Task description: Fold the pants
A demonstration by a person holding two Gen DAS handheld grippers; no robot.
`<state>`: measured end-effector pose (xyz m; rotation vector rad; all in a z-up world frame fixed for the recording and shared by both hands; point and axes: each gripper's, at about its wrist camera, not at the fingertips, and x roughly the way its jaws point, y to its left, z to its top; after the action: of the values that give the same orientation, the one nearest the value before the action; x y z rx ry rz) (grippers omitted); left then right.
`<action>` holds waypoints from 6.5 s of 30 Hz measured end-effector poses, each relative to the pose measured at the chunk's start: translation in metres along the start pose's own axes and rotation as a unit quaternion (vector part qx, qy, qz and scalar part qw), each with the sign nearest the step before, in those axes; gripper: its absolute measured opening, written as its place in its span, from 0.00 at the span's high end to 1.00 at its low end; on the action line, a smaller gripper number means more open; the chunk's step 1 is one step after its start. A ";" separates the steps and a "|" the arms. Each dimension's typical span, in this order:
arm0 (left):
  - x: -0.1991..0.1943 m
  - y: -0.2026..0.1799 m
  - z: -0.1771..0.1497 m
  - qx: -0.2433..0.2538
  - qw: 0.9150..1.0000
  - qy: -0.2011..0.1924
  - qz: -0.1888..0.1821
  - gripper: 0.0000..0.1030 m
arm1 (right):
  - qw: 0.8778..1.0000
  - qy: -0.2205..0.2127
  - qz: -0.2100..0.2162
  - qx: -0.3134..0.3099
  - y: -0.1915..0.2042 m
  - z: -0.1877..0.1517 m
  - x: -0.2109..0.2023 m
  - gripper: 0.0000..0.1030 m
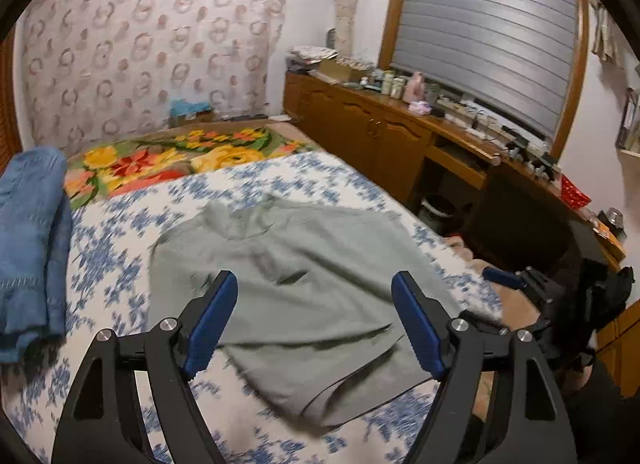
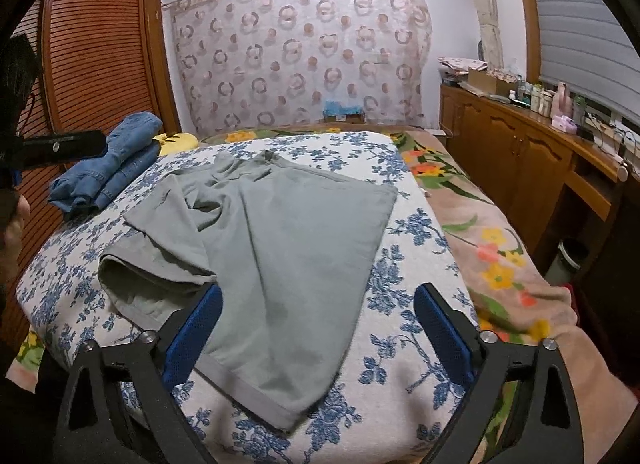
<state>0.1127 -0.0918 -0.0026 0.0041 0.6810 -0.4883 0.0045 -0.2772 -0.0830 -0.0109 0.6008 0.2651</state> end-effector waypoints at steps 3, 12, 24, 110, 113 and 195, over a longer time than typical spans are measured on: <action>0.004 0.012 -0.012 -0.008 1.000 0.011 0.022 0.22 | 1.000 0.002 0.012 -0.003 0.001 0.003 0.003 0.19; 0.021 0.029 -0.047 -0.021 0.997 0.053 0.042 0.22 | 0.999 0.008 0.040 -0.025 0.011 0.015 0.014 0.45; 0.035 0.033 -0.075 -0.024 0.994 0.094 0.044 0.22 | 0.992 0.061 0.091 -0.059 0.023 0.017 0.053 0.53; 0.040 -0.020 -0.080 0.036 0.994 0.098 -0.033 0.76 | 0.999 0.044 0.013 0.009 -0.005 -0.020 -0.011 0.67; 0.038 -0.022 -0.080 0.034 0.994 0.092 -0.043 0.88 | 0.999 0.046 0.013 0.014 -0.008 -0.019 -0.009 0.67; 0.021 0.075 -0.026 -0.004 0.998 0.021 0.066 0.24 | 0.993 0.040 0.082 -0.074 0.045 0.072 0.058 0.55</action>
<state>0.1433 -0.0302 -0.0473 0.0513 0.7196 -0.3585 0.0795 -0.2133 -0.0529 -0.1153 0.6610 0.4701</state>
